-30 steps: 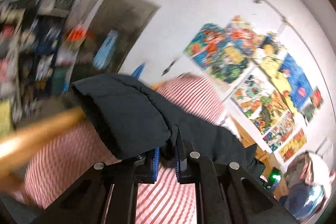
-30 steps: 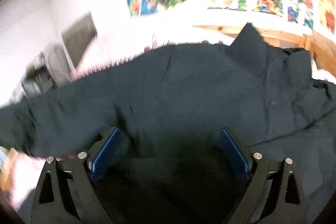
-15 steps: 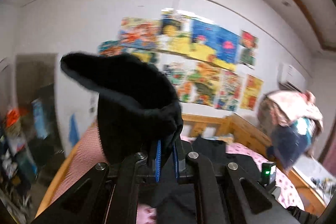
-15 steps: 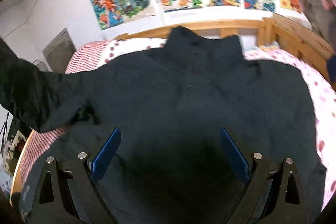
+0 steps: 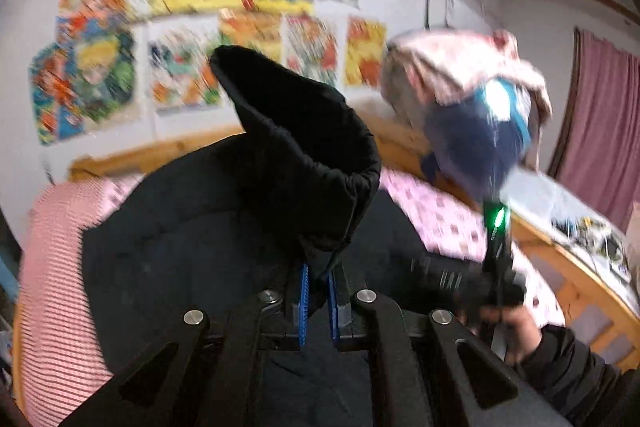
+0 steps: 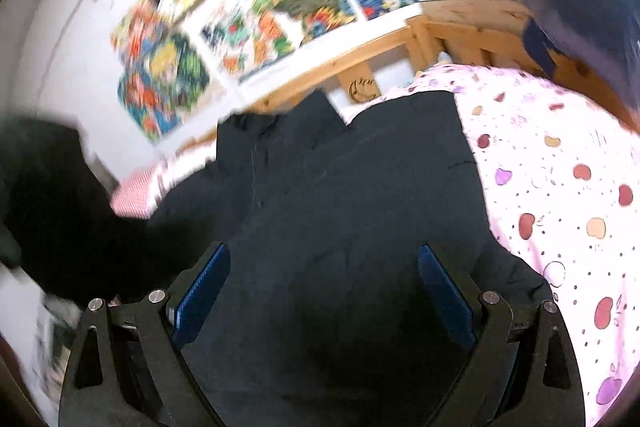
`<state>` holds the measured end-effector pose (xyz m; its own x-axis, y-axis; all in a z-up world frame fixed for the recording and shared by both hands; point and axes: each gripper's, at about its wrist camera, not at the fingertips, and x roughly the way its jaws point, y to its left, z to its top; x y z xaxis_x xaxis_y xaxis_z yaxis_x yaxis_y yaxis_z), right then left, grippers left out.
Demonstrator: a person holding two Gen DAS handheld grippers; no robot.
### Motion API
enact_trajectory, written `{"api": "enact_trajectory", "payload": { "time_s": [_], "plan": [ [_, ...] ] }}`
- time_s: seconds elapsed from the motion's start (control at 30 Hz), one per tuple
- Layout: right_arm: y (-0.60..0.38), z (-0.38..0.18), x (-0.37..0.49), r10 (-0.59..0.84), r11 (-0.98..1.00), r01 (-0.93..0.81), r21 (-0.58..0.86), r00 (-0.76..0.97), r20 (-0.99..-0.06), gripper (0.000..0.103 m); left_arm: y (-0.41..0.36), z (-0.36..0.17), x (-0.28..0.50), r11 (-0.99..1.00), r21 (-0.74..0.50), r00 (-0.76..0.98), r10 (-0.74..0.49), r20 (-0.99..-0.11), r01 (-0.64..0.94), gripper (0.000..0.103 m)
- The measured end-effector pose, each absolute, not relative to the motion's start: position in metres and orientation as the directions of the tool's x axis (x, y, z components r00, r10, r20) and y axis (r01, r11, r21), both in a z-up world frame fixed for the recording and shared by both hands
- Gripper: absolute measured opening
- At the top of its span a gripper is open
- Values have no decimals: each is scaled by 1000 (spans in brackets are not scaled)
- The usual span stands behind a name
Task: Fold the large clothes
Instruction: 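Lift and fold the held sleeve across the jacket body with the left tool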
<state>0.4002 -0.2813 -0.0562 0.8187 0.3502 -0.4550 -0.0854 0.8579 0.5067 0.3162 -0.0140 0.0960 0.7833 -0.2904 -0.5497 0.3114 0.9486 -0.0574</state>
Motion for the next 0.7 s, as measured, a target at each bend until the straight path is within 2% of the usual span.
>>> {"api": "enact_trajectory", "payload": {
  "time_s": [0.17, 0.33, 0.6, 0.7],
  "plan": [
    [-300, -82, 410, 406, 780, -87, 619, 824, -395, 92, -43, 32, 346, 942, -78, 672, -288, -683, 325, 7],
    [-301, -112, 424, 456, 750, -112, 652, 802, -386, 92, -53, -26, 366, 949, -93, 566, -257, -783, 302, 7],
    [-283, -108, 429, 549, 719, -252, 647, 778, -307, 92, -63, -48, 364, 941, -92, 535, -263, -803, 325, 9],
    [-276, -103, 424, 563, 715, -292, 636, 779, -275, 92, -61, -48, 362, 932, -124, 519, -296, -802, 340, 21]
  ]
}}
